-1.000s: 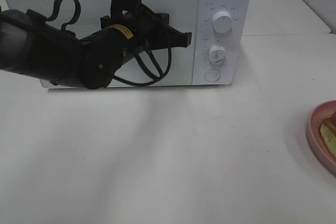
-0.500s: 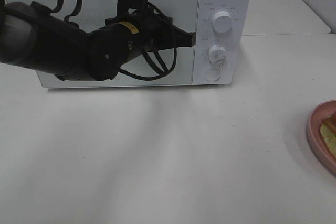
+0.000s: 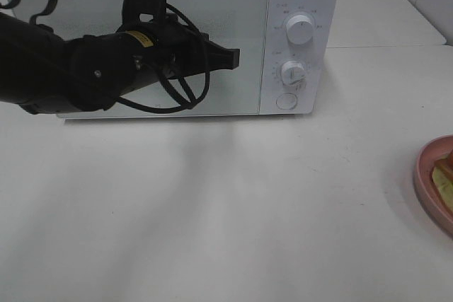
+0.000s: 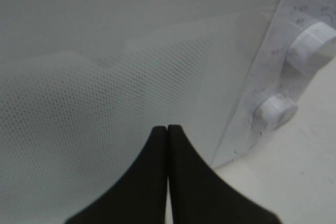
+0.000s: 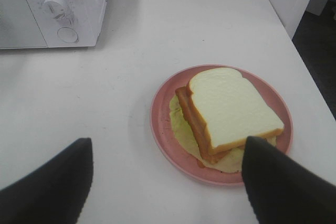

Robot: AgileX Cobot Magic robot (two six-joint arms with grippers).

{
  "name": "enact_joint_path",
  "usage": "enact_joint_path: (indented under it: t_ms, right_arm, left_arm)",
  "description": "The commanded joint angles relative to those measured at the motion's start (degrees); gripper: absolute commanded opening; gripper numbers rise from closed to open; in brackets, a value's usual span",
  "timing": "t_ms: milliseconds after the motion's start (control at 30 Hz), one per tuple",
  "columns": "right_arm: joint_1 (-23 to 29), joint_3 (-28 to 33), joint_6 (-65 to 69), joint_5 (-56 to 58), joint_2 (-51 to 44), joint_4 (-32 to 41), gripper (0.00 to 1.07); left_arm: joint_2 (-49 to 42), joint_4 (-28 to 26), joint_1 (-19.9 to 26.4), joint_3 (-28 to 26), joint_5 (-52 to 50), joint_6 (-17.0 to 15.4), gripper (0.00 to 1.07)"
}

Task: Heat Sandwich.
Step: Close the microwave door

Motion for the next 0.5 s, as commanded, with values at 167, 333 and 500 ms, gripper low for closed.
enact_joint_path:
  t_ms: [167, 333, 500]
  right_arm:
    - [-0.4, 0.1, -0.4, -0.3, -1.5, 0.1, 0.75]
    - [-0.4, 0.1, -0.4, -0.3, -1.5, 0.1, 0.75]
    - [-0.4, 0.1, -0.5, -0.3, -1.5, 0.1, 0.75]
  left_arm:
    - [-5.3, 5.0, -0.7, 0.2, 22.8, 0.8, 0.5]
    - [-8.0, 4.9, -0.7, 0.2, 35.0, 0.9, 1.01]
    - [-10.3, 5.8, -0.7, 0.2, 43.6, 1.1, 1.0]
